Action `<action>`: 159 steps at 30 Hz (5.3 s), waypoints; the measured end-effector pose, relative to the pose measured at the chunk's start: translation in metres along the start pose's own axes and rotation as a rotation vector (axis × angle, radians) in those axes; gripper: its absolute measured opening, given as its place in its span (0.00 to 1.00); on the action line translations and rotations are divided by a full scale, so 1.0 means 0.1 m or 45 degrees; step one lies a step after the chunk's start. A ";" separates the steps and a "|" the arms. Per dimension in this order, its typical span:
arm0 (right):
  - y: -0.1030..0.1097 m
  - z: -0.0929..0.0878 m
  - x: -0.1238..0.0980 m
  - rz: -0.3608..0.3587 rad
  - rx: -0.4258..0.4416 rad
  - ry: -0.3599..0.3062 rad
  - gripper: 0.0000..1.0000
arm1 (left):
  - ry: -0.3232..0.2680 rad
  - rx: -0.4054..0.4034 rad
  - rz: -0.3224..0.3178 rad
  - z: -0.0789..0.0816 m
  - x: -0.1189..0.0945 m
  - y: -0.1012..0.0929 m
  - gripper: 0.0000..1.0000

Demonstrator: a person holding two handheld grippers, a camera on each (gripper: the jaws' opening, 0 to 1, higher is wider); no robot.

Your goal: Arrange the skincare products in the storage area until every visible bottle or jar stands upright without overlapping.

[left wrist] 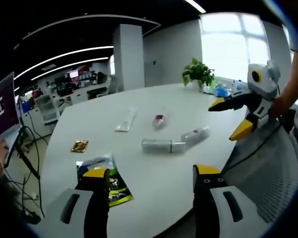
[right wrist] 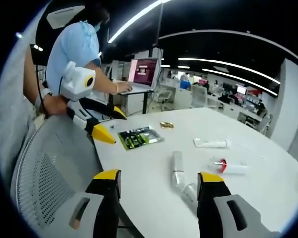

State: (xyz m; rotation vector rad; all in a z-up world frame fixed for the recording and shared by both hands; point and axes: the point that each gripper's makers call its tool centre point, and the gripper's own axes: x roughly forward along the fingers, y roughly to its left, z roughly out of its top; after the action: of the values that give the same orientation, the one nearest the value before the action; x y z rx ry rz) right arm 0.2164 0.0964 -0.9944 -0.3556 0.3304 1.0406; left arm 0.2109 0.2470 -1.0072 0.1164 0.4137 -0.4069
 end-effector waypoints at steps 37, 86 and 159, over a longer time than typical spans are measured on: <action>0.00 -0.03 0.01 -0.005 -0.029 0.018 0.59 | 0.005 0.004 -0.007 -0.01 -0.01 -0.01 0.62; -0.11 -0.24 0.01 -0.046 -0.034 0.114 0.56 | 0.048 -0.023 -0.074 -0.07 0.05 -0.16 0.55; -0.50 0.15 0.15 0.089 -0.155 0.163 0.59 | 0.296 -0.086 0.091 -0.48 0.03 0.22 0.54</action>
State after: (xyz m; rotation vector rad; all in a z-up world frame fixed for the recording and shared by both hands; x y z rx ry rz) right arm 0.2686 0.0922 -0.9811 -0.5244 0.3973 1.1121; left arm 0.2049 0.2753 -1.0516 0.1127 0.6502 -0.3096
